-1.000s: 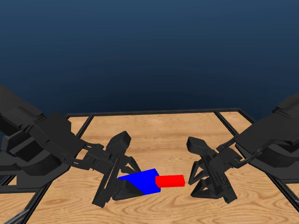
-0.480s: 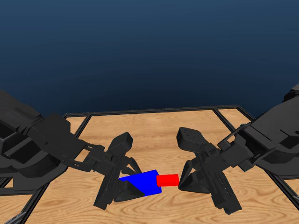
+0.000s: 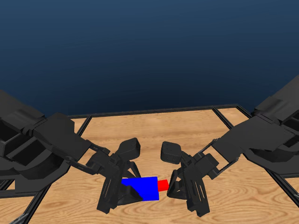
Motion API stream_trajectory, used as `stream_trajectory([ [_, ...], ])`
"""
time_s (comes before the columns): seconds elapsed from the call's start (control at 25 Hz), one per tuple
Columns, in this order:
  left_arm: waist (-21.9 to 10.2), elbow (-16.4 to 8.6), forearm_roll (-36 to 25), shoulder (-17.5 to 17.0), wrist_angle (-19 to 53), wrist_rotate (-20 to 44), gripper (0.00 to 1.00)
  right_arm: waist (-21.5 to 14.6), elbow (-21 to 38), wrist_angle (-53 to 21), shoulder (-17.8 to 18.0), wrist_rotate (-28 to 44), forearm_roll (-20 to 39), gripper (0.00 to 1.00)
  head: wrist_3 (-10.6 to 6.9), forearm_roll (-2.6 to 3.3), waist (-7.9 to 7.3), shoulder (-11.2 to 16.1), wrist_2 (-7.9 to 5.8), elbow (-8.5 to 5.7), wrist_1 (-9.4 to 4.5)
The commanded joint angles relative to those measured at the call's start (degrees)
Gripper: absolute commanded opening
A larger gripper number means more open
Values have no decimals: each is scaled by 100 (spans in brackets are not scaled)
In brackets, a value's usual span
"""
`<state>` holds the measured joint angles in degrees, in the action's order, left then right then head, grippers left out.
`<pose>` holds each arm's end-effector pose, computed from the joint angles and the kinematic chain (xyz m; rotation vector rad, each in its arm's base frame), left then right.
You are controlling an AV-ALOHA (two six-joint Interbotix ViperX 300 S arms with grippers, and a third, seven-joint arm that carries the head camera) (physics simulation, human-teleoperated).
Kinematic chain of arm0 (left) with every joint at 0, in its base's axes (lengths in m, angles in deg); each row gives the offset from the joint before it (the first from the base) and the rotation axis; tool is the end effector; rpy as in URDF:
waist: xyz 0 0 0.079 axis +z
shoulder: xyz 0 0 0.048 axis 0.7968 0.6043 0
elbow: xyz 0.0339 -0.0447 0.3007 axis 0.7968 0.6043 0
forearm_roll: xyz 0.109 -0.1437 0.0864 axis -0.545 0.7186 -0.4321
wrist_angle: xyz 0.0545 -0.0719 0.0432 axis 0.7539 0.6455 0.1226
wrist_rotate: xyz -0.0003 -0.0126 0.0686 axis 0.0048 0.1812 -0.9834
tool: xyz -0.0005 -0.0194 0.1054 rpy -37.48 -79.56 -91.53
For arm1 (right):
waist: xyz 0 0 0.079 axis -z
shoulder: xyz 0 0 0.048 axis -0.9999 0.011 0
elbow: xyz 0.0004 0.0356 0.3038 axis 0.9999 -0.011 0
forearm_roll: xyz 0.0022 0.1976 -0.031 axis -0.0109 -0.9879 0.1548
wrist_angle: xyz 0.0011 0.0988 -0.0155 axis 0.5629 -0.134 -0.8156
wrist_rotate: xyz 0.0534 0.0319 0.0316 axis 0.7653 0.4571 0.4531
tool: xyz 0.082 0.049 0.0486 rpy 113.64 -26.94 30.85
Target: Insert peg into socket
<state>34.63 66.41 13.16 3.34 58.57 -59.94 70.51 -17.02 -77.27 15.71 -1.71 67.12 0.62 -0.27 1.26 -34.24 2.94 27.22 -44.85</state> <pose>0.3904 -0.1289 0.0871 -0.2901 0.8503 -0.1198 0.4283 0.1397 0.0718 0.3931 0.9361 -0.0020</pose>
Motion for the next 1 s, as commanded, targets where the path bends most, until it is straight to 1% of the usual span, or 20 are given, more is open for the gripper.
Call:
stream_trajectory([
  [0.04, -99, -285, -188, -226, -9, 142, 0, 212, 258, 617, 73, -400, -262, 0, -42, -4, -31, -114, -9, -27, 55],
  [0.12, -117, -323, -253, -204, 96, 241, 0, 203, 310, 704, 169, -548, -372, 0, -59, -5, -42, -148, -15, -11, 53],
  [0.16, -199, -337, -501, -124, 308, 460, 0, 206, 286, 705, 217, -624, -424, 0, -60, -5, -47, -161, -23, -4, 48],
  [0.2, -141, -336, -510, -107, 261, 575, 0, 194, 366, 724, 224, -599, -400, 0, -62, -6, -50, -177, -21, 9, 44],
  [0.32, -172, -407, -719, -95, 384, 852, 0, 185, 517, 932, 316, -943, -607, 0, -73, -2, -45, -218, -32, 29, 28],
  [0.36, -187, -445, -784, -104, 421, 945, 0, 178, 570, 837, 361, -977, -591, 0, -72, -1, -45, -235, -35, 36, 30],
  [0.4, -163, -415, -725, -63, 418, 895, 0, 168, 639, 759, 322, -885, -491, 0, -70, 0, -45, -250, -38, 42, 32],
  [0.48, -210, -479, -779, -107, 451, 978, 0, 122, 683, 839, 374, -1131, -633, 0, -64, 1, -43, -271, -43, 51, 28],
  [0.52, -241, -532, -1032, -61, 758, 1195, 0, 162, 748, 812, 373, -1164, -650, 0, -56, 4, -38, -284, -50, 56, 22],
  [0.56, -252, -449, -948, -43, 581, 1190, 0, 162, 755, 834, 376, -1225, -669, 0, -51, 7, -31, -296, -52, 61, 19],
  [0.64, -274, -532, -1085, -83, 614, 1384, 0, 190, 778, 839, 360, -1361, -786, 0, -45, 13, -16, -308, -60, 64, 24],
  [0.68, -206, -526, -1115, -63, 682, 1438, 0, 175, 728, 827, 372, -1368, -801, 0, -44, 15, -8, -314, -60, 63, 27],
  [0.72, -279, -477, -1113, -35, 695, 1405, 0, 164, 686, 804, 356, -1270, -770, 0, -37, 17, -3, -318, -63, 60, 34],
  [0.76, -302, -552, -1204, -120, 734, 1523, 0, 153, 584, 810, 322, -1220, -819, 0, -26, 17, -3, -318, -63, 55, 41],
  [0.8, -326, -569, -1349, -163, 829, 1709, 0, 153, 395, 953, 255, -1218, -939, 0, -22, 15, -5, -319, -60, 49, 43],
  [0.84, -302, -522, -1291, -195, 758, 1627, 0, 158, 80, 1082, 215, -1172, -1052, 0, -18, 14, -9, -319, -61, 41, 49],
  [0.88, -308, -448, -1321, -231, 582, 1720, 0, 204, -97, 1196, 170, -1176, -1167, 0, -14, 13, -12, -318, -63, 37, 53],
  [0.92, -312, -393, -1289, -237, 615, 1701, 0, 160, -380, 1492, 34, -1189, -1356, 0, -10, 13, -15, -313, -65, 26, 63],
  [0.96, -276, -419, -1328, -288, 457, 1714, 0, 133, -733, 1972, -124, -1396, -1630, 0, -5, 14, -14, -306, -76, 14, 75],
  [1.0, -283, -266, -1259, -257, 326, 1718, 0, 78, -882, 2621, -299, -1546, -1943, 0, 0, 16, -12, -296, -84, 2, 88],
])
